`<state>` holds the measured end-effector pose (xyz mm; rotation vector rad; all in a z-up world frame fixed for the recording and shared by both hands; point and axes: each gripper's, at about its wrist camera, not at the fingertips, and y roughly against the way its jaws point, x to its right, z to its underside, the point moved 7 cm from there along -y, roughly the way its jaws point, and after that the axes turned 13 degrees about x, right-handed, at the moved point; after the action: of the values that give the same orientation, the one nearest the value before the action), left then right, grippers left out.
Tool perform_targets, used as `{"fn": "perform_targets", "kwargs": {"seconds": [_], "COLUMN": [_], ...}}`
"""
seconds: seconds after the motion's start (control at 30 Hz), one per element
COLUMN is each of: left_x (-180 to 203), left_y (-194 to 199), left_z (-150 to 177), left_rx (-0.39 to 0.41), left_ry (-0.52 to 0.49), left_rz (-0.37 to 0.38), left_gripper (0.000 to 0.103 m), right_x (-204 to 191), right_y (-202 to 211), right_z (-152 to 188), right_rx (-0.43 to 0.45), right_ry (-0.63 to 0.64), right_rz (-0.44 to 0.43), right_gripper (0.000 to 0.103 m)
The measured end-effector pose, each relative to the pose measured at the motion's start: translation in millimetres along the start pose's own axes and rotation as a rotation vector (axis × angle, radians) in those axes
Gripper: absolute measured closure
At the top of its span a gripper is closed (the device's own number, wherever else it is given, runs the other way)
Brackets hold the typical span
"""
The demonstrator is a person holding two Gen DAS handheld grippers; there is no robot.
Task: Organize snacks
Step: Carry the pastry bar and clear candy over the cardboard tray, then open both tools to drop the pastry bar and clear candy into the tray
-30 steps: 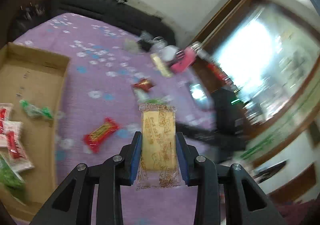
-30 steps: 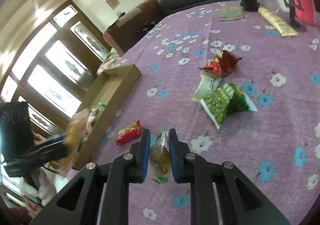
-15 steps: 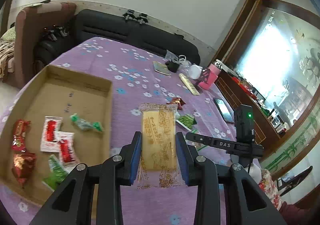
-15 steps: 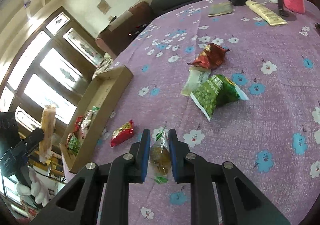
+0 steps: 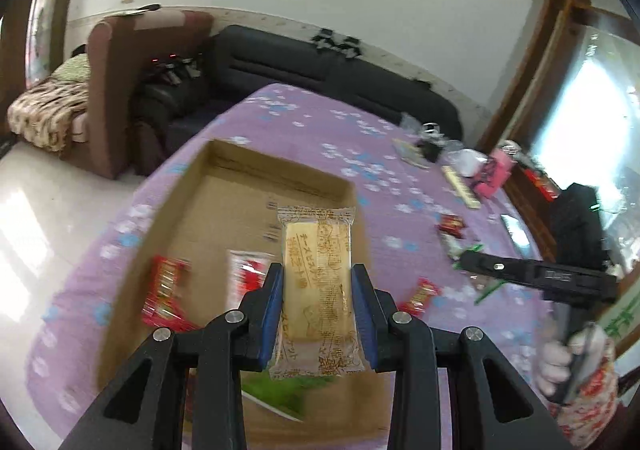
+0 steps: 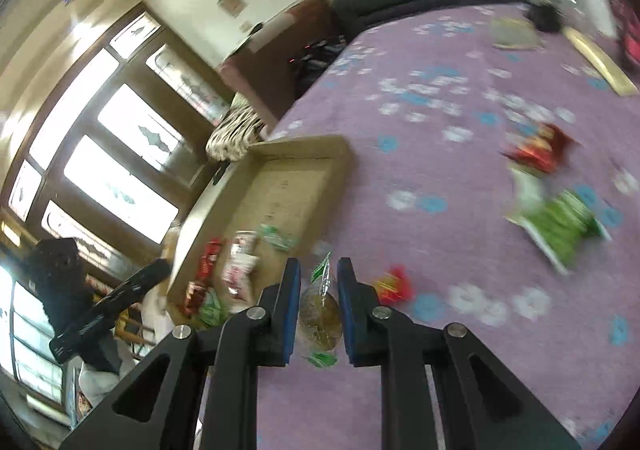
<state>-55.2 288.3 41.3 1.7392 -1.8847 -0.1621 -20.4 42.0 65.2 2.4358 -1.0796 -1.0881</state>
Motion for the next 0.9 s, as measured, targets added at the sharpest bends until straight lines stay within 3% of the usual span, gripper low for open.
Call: {"fn": "perform_targets", "kwargs": {"seconds": [0.27,0.47,0.53,0.63,0.7,0.9], "left_x": [-66.9,-78.7,-79.8,-79.5,-78.4,-60.1], "left_y": [-47.7,-62.3,-62.2,-57.5,-51.4,-18.9], "left_z": [-5.9,-2.0,-2.0,-4.2,-8.0,-27.0], "left_rx": [-0.094,-0.123,-0.122,-0.110,-0.093,-0.005], "left_ry": [0.113,0.147,0.160,0.168,0.182,0.185], "left_rz": [-0.070,-0.086,-0.071,-0.067,-0.059,-0.029], "left_gripper": [0.068,0.067,0.067,0.058,0.056,0.039], "right_x": [-48.3,-58.3,-59.1,-60.9,-60.5,-59.0], "right_y": [-93.4,-136.3,-141.7,-144.7,-142.5,-110.3], "right_z": [12.3,22.8,22.9,21.8,19.7,5.2], "right_rx": [-0.121,-0.171,-0.171,-0.167,-0.162,-0.091], "right_ry": [0.065,0.088,0.093,0.088,0.087,0.093], "right_rz": [0.029,0.069,0.077,0.084,0.079,0.072], "right_gripper": [0.085,0.085,0.083,0.080,0.068,0.065]}}
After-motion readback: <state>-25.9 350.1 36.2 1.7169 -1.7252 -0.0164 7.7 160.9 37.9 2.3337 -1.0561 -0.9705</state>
